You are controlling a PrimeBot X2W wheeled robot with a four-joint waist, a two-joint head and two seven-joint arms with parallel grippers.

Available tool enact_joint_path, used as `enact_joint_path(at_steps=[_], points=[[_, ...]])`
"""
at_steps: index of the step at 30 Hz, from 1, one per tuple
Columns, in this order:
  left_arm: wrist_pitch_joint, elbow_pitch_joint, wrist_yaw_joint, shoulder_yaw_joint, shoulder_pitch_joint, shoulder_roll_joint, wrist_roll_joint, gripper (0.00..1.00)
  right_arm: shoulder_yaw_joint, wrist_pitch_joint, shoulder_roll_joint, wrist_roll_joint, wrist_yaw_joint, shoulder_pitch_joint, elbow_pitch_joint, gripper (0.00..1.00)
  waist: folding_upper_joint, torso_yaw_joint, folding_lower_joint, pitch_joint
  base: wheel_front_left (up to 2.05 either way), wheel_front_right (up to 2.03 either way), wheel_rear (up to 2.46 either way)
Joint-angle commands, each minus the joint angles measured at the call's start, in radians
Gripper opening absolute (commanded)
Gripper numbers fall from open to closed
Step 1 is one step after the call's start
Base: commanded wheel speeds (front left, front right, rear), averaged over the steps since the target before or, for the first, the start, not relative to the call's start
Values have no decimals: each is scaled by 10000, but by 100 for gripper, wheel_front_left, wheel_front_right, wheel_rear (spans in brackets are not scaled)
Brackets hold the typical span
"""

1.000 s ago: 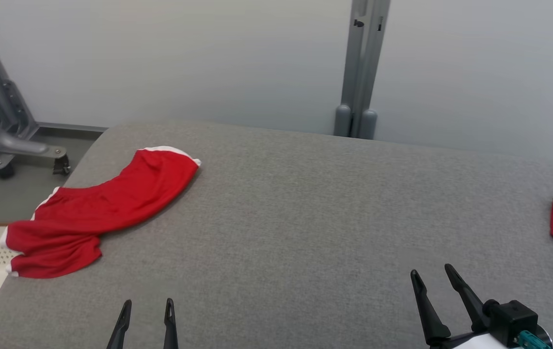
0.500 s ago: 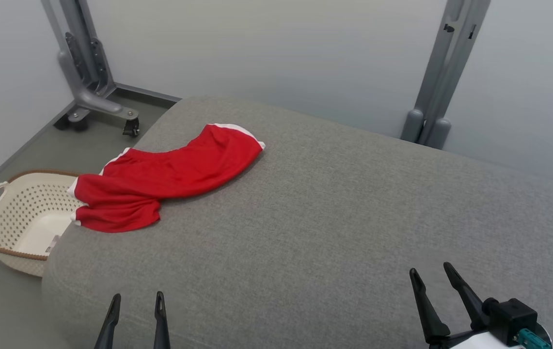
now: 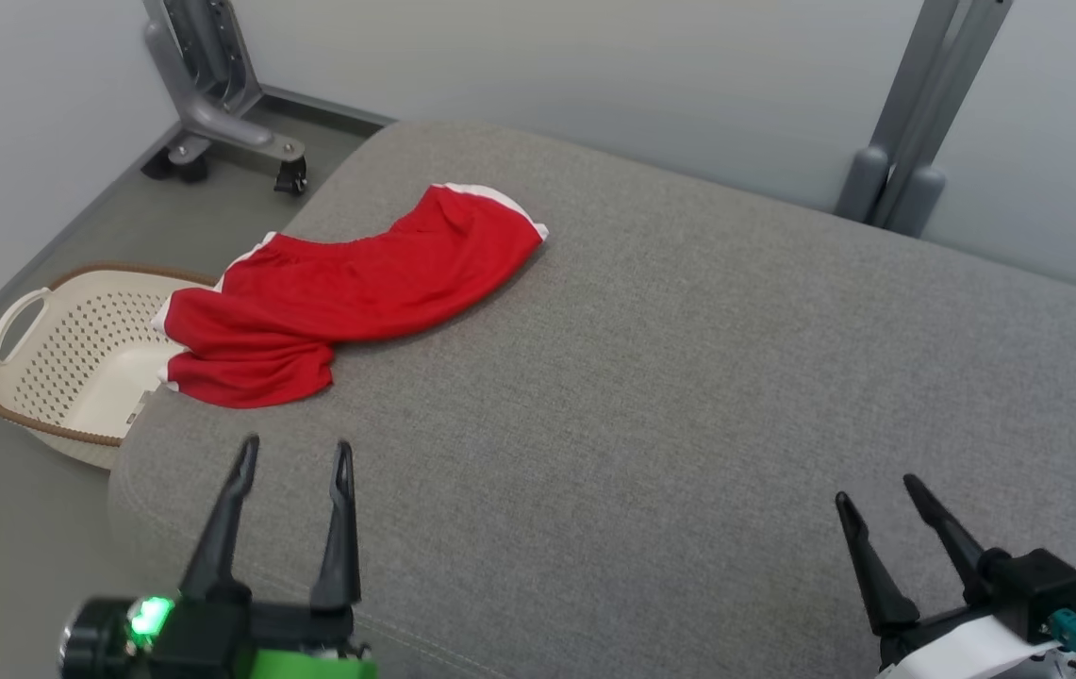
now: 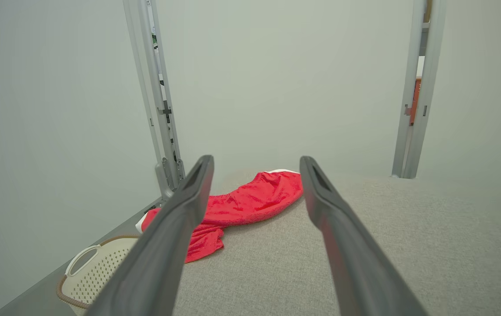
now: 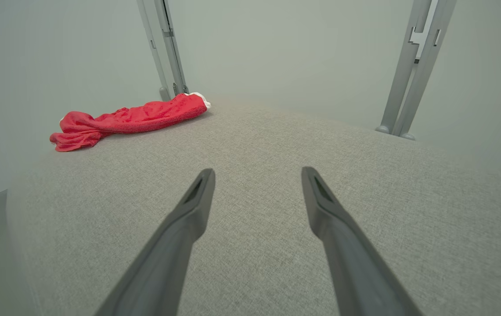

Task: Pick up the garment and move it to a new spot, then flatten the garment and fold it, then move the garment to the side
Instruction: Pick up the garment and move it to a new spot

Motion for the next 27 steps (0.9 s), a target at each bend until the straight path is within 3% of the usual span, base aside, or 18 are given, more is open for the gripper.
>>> enact_joint_path(at_steps=[1, 7, 11, 18, 22, 27], points=[[3, -205, -116, 119, -619, 174, 111, 100, 22, -25, -224, -36, -16, -250, -92, 100, 0, -280, 0, 983, 0, 0, 0], [3, -161, -702, 672, -3222, 637, -248, 100, 160, -25, -1040, 114, -16, -1025, -261, 100, 0, -1004, 0, 2186, 0, 0, 0], [984, 680, -965, 911, -5371, 906, -707, 100, 20, -25, -1452, 117, -16, -1378, -341, 100, 0, -1469, 0, 2908, 0, 0, 0], [4180, 3645, -1230, 1305, -8893, 1489, -1845, 100, -198, -25, -1914, 113, -16, -1879, -635, 100, 0, -2358, 0, 4019, 0, 0, 0], [5201, 5528, -1307, 1432, -10525, 1992, -2266, 100, -171, -25, -2177, 26, -16, -2158, -842, 100, 0, -2828, 0, 4639, 0, 0, 0], [5881, 7467, -1280, 1599, -12027, 2210, -2563, 100, -369, -25, -2422, 46, -16, -2506, -1129, 100, 0, -3354, 0, 5472, 0, 0, 0]])
